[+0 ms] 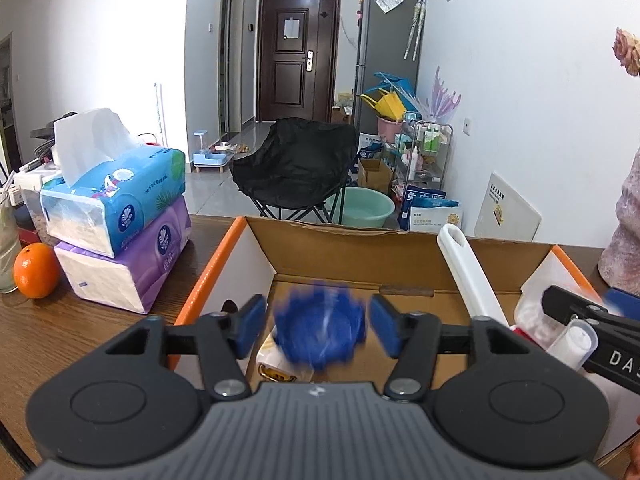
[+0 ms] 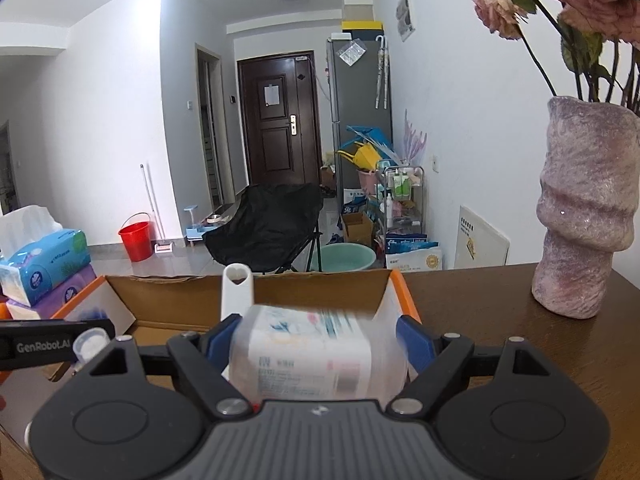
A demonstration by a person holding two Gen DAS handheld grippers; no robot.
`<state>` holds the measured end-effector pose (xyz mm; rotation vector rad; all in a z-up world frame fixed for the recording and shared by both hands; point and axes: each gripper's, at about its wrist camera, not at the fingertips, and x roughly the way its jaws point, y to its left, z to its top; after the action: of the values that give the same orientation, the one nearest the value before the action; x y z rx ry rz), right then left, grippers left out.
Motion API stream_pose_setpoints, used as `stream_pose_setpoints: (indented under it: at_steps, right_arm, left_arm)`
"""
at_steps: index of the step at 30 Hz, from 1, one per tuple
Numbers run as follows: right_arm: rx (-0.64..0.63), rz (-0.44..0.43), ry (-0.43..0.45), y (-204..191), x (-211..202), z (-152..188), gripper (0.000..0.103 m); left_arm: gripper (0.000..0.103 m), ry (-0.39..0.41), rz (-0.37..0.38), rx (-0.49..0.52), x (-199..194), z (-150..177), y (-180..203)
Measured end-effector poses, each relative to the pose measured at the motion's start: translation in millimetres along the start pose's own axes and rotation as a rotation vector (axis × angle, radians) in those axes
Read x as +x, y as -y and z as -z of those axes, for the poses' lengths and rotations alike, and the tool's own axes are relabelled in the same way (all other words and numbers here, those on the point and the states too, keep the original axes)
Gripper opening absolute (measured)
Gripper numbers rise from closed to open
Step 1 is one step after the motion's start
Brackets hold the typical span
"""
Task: Organize rigid objects
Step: 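Open both tools to drop the blue cap and container into the box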
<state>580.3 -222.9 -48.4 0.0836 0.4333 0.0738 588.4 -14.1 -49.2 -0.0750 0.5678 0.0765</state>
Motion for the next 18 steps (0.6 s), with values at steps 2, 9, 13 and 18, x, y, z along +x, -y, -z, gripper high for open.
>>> stream_pose_setpoints:
  at_steps: [2, 9, 13, 18]
  right_arm:
    - [0.01, -0.005, 0.007, 2.1, -1.9, -1.0, 0.085]
    - [0.021, -0.005, 0.037, 3.8, -6.4, -2.5, 0.103]
    - [0.03, 0.001, 0.036, 5.4, -6.2, -2.8, 0.103]
    - [0.036, 0.011, 0.039, 5.1, -7.4, -3.0, 0.103]
  left_arm:
    - [0.08, 0.01, -0.023, -0.011, -0.6, -0.3, -2.3]
    - [0.103, 0.057, -0.055, -0.014, -8.5, -1.6, -3.8]
    - [0.103, 0.059, -0.056, -0.018, -10.6, -2.3, -3.9]
    - [0.103, 0.059, -0.061, -0.032, -10.7, -2.6, -5.8]
